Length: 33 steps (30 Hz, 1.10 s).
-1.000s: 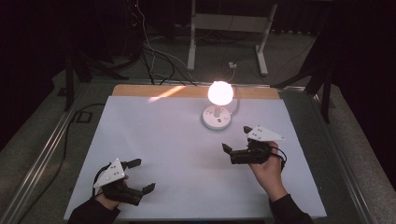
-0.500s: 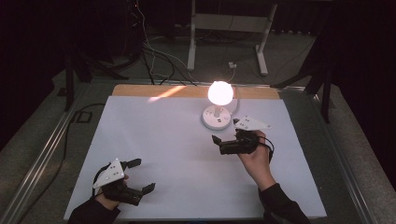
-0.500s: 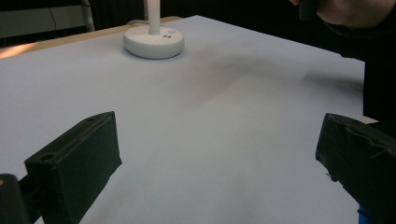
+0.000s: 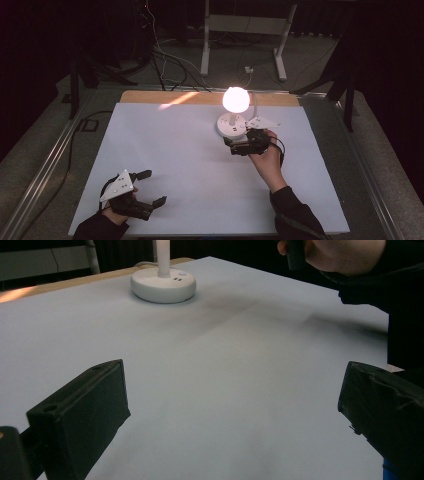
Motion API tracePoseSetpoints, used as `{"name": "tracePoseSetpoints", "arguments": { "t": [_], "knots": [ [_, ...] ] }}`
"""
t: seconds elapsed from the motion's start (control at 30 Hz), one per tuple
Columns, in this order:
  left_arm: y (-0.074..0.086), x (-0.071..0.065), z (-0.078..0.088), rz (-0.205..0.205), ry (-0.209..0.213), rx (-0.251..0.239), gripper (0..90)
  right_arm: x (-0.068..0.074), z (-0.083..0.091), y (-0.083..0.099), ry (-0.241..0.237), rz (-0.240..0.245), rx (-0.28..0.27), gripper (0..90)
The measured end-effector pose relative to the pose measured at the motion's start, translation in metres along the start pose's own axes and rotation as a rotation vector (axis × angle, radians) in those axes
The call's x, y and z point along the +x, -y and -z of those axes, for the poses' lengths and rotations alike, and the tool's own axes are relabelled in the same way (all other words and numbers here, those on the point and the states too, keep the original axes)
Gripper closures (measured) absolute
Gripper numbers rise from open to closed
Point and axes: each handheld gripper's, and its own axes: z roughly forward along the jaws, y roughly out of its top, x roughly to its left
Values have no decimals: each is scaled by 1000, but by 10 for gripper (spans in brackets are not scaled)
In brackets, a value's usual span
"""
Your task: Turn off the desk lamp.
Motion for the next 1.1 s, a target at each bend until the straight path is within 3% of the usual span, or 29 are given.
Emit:
{"name": "tracePoseSetpoints", "arguments": {
  "t": [0.17, 0.37, 0.43, 0.5, 0.63, 0.7, 0.83, 0.97, 1.1],
  "knots": [
    [0, 0, 0, 2, 0, 4, 5, -1, -14, 2, 21, 22, 20, 0],
    [0, 0, 0, 3, -2, 4, 5, -5, -28, 1, 62, -9, 12, 0],
    [0, 0, 0, 5, -2, 3, 5, -6, -31, 1, 72, 1, 20, 4],
    [1, 0, 0, 4, -3, 5, 5, -7, -33, 0, 71, -19, 51, 54],
    [1, 0, -1, 5, -2, 4, 5, -9, -38, -1, 106, -7, 65, 174],
    [1, 0, -1, 4, -3, 7, 5, -10, -40, -1, 143, -6, 78, 258],
    [1, 1, -1, 6, -2, 5, 5, -12, -45, -1, 164, -9, 111, 419],
    [1, 1, -1, 5, -2, 5, 5, -12, -48, 1, 176, -7, 110, 557],
    [1, 1, -1, 4, -3, 7, 5, -14, -53, 1, 154, -19, 129, 742]
  ]
}}
